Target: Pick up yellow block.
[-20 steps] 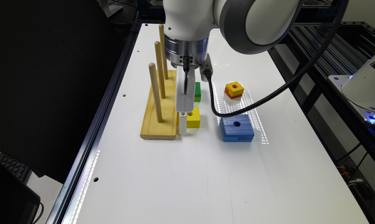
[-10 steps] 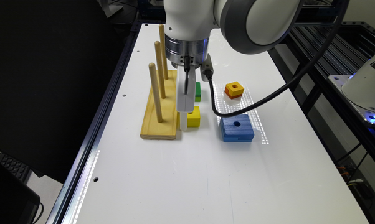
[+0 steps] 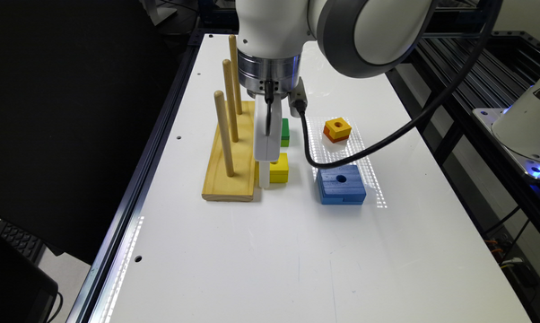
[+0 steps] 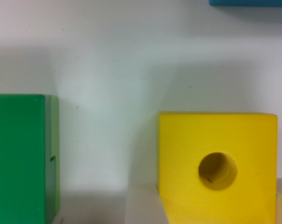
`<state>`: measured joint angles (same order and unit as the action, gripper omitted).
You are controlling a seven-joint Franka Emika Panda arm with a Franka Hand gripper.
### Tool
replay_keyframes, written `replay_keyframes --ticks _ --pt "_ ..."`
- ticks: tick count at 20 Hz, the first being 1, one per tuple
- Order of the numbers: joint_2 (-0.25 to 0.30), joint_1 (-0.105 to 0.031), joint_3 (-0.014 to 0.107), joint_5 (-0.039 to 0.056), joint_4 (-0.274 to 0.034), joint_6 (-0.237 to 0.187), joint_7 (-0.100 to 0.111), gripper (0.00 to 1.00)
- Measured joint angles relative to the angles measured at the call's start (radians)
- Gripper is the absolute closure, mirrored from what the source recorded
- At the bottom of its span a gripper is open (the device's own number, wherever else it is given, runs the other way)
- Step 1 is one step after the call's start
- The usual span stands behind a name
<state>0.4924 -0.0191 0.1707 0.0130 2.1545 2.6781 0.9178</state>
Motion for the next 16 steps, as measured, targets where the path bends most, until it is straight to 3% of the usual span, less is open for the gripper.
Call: replay_keyframes --ticks 6,13,16 --pt "-0.005 0.0 -0.001 0.0004 0.0 -0.004 0.0 1.0" --pt "-0.068 0.0 -0.001 0.0004 0.0 -0.073 0.0 1.0" --pt "-0.076 0.0 -0.001 0.0004 0.001 -0.084 0.0 1.0"
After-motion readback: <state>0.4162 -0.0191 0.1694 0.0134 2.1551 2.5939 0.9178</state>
